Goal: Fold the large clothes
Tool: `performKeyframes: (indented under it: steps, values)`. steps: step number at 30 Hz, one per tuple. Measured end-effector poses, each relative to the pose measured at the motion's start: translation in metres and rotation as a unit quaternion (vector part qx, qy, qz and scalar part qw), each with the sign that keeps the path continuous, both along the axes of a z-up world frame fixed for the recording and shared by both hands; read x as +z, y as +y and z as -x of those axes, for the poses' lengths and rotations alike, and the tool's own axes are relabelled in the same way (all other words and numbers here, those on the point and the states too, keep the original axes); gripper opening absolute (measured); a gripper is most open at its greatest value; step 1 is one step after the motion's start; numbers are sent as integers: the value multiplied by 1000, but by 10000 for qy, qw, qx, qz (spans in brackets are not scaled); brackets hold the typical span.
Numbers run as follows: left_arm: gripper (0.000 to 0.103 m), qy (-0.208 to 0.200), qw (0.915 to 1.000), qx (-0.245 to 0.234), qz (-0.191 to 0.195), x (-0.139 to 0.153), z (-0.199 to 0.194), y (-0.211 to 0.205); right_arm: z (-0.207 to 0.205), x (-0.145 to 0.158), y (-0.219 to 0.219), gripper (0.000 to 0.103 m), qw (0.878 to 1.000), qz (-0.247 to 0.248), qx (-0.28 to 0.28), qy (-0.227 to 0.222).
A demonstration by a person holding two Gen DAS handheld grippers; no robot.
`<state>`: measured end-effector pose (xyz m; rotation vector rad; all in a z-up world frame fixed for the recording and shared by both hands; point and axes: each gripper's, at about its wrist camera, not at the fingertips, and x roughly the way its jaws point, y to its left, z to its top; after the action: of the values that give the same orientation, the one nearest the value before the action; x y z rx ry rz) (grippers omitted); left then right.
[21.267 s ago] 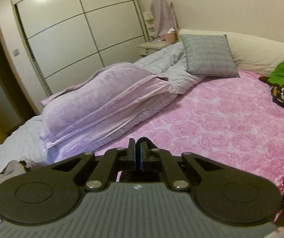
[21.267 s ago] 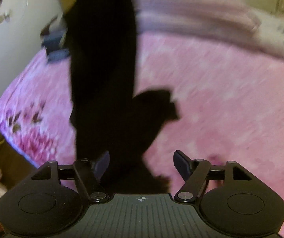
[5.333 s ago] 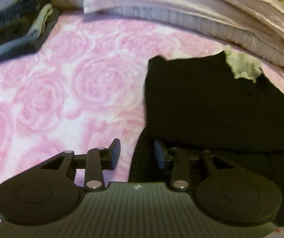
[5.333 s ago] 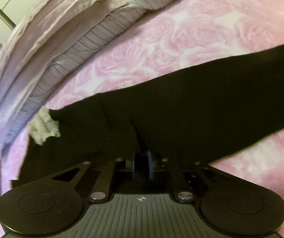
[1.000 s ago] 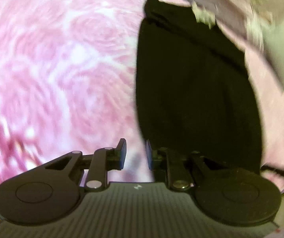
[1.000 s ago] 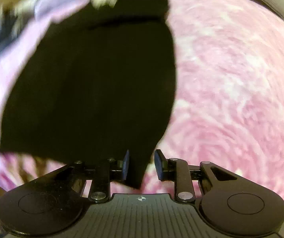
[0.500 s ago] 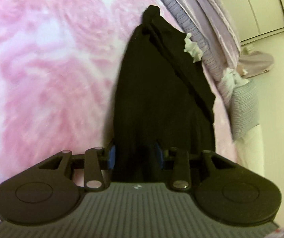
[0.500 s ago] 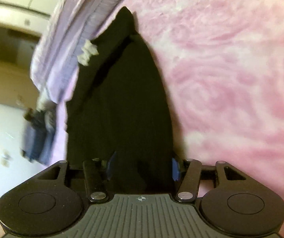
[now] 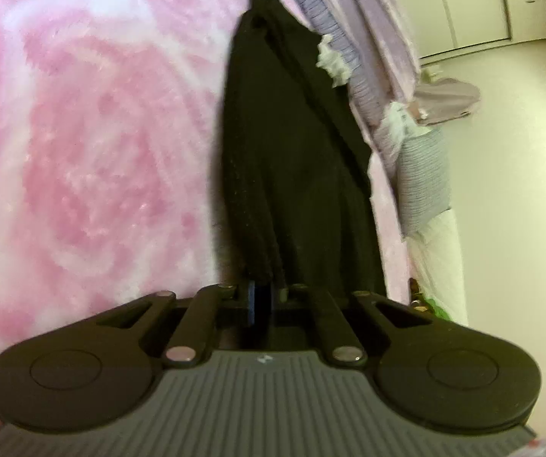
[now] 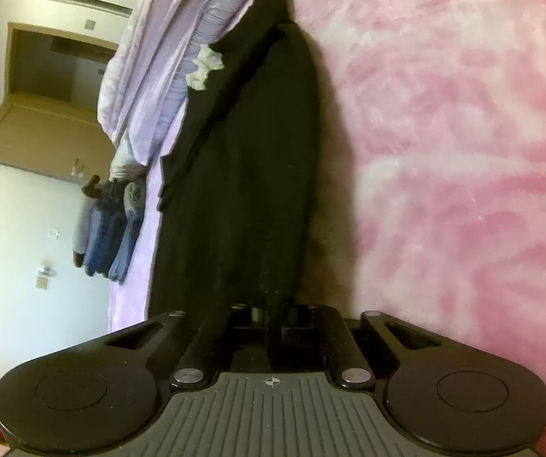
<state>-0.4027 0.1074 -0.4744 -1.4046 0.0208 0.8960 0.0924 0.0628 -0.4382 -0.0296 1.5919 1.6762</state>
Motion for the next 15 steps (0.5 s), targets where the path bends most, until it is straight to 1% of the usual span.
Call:
performKeyframes:
  steps: [3, 5, 7, 10, 13, 15]
  values:
    - [3, 271, 9986, -97, -444, 10, 5, -17, -6, 6, -26, 0, 9994, -268, -181, -129]
    - [3, 325, 9968, -99, -721, 13, 14, -28, -6, 10, -47, 0, 9983, -418, -389, -102]
    - [2, 355, 9955, -63, -881, 17, 23, -36, 2, 13, -66, 0, 9969, -535, -575, -12]
    - [2, 521, 9916, -54, -1180, 31, 39, -55, 23, 23, -97, 0, 9959, -501, -758, 31]
    - [2, 406, 9904, -1, -1321, 47, 61, -81, 38, 34, -134, 0, 9949, -486, -883, 65]
    - [2, 304, 9882, -29, -1498, 58, 76, -111, 43, 40, -162, 0, 9941, -471, -977, 73]
